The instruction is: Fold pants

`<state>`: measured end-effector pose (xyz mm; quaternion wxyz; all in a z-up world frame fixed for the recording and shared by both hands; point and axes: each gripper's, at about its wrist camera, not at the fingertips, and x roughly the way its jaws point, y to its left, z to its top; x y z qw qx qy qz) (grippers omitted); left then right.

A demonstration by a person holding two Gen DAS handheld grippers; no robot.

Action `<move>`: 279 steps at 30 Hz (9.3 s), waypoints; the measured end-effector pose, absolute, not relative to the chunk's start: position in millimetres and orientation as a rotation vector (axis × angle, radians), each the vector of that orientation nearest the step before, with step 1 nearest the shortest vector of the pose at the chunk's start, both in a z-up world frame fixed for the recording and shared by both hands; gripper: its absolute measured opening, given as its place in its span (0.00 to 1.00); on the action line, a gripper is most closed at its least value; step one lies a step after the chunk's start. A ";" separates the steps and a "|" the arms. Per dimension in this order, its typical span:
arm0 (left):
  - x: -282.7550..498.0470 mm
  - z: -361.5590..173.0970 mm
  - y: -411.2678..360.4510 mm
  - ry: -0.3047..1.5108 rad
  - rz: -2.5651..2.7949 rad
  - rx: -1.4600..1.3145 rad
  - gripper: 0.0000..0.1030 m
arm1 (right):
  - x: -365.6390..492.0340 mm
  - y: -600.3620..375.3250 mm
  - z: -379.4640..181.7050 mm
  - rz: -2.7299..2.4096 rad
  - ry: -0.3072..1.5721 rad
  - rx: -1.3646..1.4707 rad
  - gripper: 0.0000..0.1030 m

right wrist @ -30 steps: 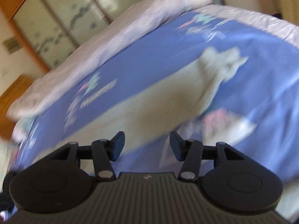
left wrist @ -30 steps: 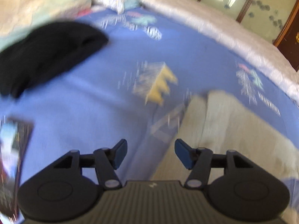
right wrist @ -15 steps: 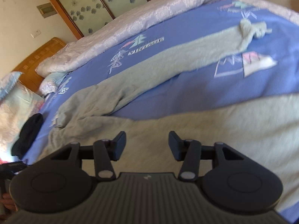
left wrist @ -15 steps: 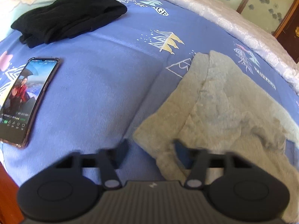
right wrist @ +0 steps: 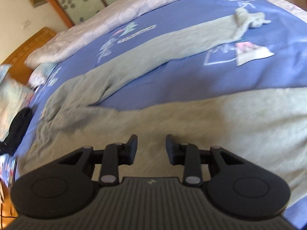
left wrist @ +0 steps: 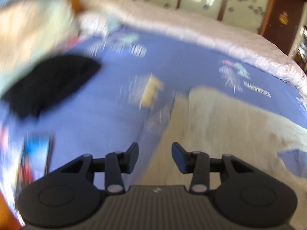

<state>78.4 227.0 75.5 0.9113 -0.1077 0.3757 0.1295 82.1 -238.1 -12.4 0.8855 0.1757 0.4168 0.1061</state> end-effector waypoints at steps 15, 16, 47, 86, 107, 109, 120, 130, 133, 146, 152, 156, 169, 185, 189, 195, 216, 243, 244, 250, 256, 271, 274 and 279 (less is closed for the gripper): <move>324.8 -13.6 155.7 0.976 0.130 0.145 0.21 | 193.1 -365.0 49.6 -0.105 0.691 0.326 0.36; 322.5 -16.9 149.8 0.969 0.121 0.172 0.16 | 210.7 -375.6 54.0 -0.128 0.676 0.345 0.37; 168.6 77.4 171.9 0.674 0.148 -0.046 0.04 | 218.1 -549.0 7.4 -0.598 0.488 0.657 0.10; 10.0 66.1 224.9 0.826 0.162 -0.572 0.23 | 9.4 -560.1 9.5 -0.370 0.564 1.012 0.11; 86.2 77.7 214.4 0.805 -0.004 -0.795 0.09 | 10.9 -563.8 51.6 -0.287 0.462 0.987 0.11; 59.3 90.8 225.0 0.762 -0.018 -0.783 0.09 | -5.5 -562.3 66.7 -0.251 0.408 0.984 0.11; -18.3 -22.7 235.8 1.027 0.109 -0.811 0.27 | -86.6 -568.3 -29.6 -0.414 0.607 1.044 0.20; -12.4 53.5 243.3 0.787 0.119 -0.720 0.37 | -104.1 -575.2 -0.9 -0.502 0.450 0.982 0.28; 11.6 65.1 218.6 0.808 0.069 -0.633 0.37 | -96.8 -559.3 23.4 -0.425 0.399 0.838 0.28; 105.8 41.1 -81.7 0.752 -0.404 0.518 0.48 | -63.9 -558.0 -2.6 -0.424 0.512 0.589 0.37; 122.7 -12.1 -85.6 0.936 -0.428 0.610 0.05 | -63.6 -535.2 -8.1 -0.356 0.607 0.461 0.04; 105.0 7.0 -67.6 0.900 -0.450 0.524 0.05 | -99.5 -529.0 -7.7 -0.323 0.583 0.410 0.04; 87.1 27.7 -67.2 0.838 -0.432 0.502 0.05 | -122.2 -552.4 -1.1 -0.445 0.526 0.583 0.43; 98.1 50.6 -29.8 0.817 -0.380 0.182 0.05 | -108.9 -514.3 32.0 -0.393 0.305 0.506 0.16; 117.5 40.2 -26.9 0.857 -0.312 0.118 0.05 | -57.2 -517.4 37.4 -0.383 0.339 0.467 0.17; 145.6 -0.9 -45.7 0.967 -0.182 0.199 0.16 | 31.7 -531.3 -28.9 -0.497 0.568 0.387 0.57; 77.6 2.3 -19.6 0.963 -0.180 0.060 0.30 | -28.8 -536.8 -32.2 -0.432 0.510 0.750 0.10; 57.9 3.8 -6.0 0.960 -0.152 0.053 0.31 | 40.4 -457.7 -19.6 -0.240 0.633 0.483 0.28; 58.8 -0.9 -4.3 0.965 -0.130 0.079 0.32 | 46.4 -473.8 -26.5 -0.292 0.637 0.528 0.23; 66.6 -8.7 9.1 0.984 -0.078 0.036 0.33 | 33.1 -533.7 -24.4 -0.399 0.553 0.716 0.06; 56.9 3.4 11.2 0.964 -0.103 -0.023 0.35 | -49.2 -548.1 1.0 -0.437 0.345 0.788 0.31; 25.4 18.1 14.1 0.986 -0.127 -0.142 0.40 | -55.3 -564.2 -49.4 -0.376 0.366 1.086 0.37; 23.9 20.3 16.8 0.995 -0.132 -0.171 0.40 | -56.3 -559.3 -35.6 -0.337 0.361 1.090 0.16; 26.5 32.9 14.3 0.980 -0.192 -0.231 0.40 | -55.5 -506.7 17.9 -0.163 0.329 0.916 0.16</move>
